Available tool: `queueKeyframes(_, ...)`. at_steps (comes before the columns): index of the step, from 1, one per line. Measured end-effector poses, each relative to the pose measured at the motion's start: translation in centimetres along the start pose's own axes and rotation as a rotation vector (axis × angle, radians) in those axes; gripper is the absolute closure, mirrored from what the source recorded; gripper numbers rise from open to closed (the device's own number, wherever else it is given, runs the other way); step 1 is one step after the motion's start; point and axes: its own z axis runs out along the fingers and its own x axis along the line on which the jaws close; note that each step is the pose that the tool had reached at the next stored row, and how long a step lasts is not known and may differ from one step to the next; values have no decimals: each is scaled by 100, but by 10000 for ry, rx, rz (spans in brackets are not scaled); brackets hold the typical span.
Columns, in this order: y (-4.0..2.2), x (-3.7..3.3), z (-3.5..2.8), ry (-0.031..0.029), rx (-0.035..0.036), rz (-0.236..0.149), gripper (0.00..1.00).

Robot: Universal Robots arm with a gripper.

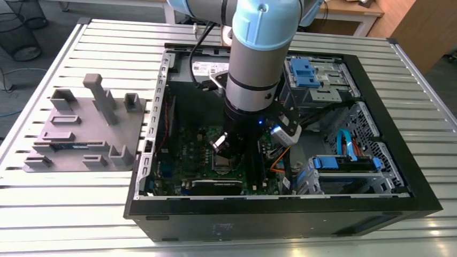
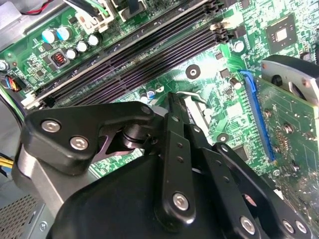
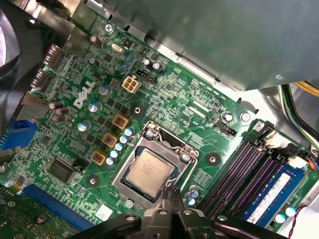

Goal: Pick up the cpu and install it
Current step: 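Install the first cpu locking lever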

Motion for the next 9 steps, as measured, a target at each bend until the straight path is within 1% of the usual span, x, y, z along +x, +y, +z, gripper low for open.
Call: queueKeyframes(9, -1, -9, 35, -1, -1, 1, 89)
